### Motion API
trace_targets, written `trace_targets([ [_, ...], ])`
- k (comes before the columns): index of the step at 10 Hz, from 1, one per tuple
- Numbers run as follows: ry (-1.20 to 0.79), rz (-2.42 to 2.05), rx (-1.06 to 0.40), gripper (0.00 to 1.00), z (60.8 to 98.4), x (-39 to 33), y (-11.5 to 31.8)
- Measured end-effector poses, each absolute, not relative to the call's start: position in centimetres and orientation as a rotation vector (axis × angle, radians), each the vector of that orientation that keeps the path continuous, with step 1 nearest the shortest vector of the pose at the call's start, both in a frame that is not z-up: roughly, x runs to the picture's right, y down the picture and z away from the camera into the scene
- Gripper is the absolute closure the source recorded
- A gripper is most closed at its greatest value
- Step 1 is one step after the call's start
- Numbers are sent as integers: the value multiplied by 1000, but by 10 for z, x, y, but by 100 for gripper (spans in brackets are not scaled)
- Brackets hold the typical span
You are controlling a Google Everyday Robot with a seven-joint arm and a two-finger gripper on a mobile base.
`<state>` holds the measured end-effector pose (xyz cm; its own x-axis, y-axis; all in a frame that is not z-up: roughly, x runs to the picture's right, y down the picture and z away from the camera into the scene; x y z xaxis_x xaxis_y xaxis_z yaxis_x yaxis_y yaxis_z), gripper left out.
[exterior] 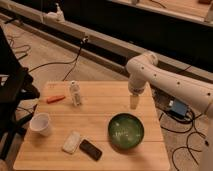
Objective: Knock the bottle over
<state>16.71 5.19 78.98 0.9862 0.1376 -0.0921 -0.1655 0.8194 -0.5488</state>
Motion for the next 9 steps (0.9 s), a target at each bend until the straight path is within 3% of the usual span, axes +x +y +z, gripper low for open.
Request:
trace_targets([
  [5,48,162,-588,22,790,167,52],
  [9,47,162,-589,59,791,167,52],
])
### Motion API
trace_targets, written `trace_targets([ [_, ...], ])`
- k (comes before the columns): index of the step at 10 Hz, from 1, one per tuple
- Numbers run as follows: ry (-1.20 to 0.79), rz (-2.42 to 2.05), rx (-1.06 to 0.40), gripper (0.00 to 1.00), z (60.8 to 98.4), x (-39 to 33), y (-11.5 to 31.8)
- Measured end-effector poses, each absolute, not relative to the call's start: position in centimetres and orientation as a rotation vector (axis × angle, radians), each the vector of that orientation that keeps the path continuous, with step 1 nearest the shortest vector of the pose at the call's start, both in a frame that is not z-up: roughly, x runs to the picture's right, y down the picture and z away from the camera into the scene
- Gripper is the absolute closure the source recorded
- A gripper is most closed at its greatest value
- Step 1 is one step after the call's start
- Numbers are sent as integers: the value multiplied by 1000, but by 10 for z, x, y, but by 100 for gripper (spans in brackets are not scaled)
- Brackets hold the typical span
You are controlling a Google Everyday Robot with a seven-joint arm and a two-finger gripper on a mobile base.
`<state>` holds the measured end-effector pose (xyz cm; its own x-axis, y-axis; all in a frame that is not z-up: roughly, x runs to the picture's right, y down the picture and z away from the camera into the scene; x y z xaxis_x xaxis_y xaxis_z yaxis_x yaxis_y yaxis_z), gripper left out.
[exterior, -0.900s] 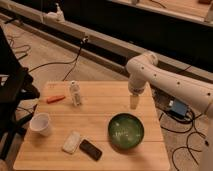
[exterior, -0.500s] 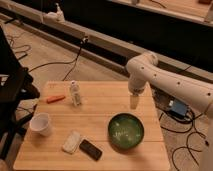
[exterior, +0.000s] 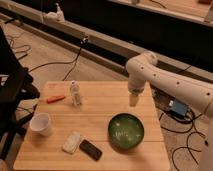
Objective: Knock the bottle over
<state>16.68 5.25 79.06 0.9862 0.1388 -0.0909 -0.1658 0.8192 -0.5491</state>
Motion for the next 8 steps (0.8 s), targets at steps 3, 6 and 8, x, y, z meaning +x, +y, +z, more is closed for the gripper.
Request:
trace_targets([
  [3,47,163,-589,87,791,167,53],
  [6,-9,177,-549,100,809,152,35],
  [8,-107,190,-511,100,832,112,16],
])
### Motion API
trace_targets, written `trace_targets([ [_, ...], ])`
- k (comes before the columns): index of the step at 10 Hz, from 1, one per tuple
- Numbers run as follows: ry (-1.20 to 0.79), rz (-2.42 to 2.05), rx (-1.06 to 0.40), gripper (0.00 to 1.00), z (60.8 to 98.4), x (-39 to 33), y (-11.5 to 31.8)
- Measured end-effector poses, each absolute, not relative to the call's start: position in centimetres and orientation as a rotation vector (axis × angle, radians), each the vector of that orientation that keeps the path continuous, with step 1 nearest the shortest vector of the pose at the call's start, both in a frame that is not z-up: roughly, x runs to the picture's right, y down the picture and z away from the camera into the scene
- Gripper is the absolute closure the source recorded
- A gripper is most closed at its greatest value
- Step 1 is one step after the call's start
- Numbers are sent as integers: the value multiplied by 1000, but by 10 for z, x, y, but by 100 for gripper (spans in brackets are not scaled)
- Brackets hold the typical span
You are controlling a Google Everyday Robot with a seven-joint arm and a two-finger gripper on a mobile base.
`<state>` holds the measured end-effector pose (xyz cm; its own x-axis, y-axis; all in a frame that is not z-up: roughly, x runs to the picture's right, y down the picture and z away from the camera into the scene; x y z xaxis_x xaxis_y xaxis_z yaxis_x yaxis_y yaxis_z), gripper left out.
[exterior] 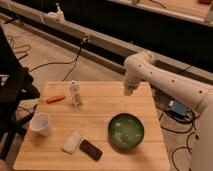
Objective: Knock the bottle over
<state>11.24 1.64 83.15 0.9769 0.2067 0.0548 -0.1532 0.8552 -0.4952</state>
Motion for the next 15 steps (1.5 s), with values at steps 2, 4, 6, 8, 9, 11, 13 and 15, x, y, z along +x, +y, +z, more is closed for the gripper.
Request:
trace_targets([
  [2,-205,196,-483,100,847,72,3],
  [4,-305,181,-454,100,858,25,-11],
  [6,-379,169,-434,100,860,-9,-23],
  [8,-448,146,-405,100,856,-45,-37],
  [9,-481,123,-387,100,854,-64,-43],
  [11,-565,67,-349,100,849,-108,-56],
  [13,-615,37,-342,100,850,-133,-59],
  [15,-700,-3,-352,100,849,-164,-56],
])
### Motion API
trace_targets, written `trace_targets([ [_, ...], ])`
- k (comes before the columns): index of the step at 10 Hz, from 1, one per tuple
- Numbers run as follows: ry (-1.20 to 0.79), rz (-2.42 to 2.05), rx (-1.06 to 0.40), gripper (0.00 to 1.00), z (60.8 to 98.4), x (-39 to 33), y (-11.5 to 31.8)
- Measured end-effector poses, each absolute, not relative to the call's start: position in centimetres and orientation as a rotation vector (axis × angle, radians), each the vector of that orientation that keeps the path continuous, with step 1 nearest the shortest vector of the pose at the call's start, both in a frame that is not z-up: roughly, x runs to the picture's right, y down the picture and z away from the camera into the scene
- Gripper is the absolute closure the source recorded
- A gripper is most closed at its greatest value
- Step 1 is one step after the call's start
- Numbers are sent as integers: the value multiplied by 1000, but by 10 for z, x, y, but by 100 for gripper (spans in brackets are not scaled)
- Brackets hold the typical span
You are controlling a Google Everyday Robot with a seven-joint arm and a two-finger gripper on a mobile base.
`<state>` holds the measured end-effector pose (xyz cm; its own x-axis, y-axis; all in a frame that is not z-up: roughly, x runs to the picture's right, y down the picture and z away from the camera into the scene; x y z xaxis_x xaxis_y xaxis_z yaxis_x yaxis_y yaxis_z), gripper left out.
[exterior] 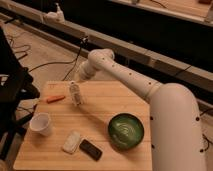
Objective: Knock the bottle over
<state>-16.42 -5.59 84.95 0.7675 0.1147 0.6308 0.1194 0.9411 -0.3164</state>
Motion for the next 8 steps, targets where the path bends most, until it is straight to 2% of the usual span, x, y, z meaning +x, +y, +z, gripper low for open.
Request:
trace_targets([
  [4,-823,-105,-436,100,820,-162,-17],
  [6,-887,-206,-523,100,796,-146,23],
  [8,-887,-267,-561,96,789,-123,40],
])
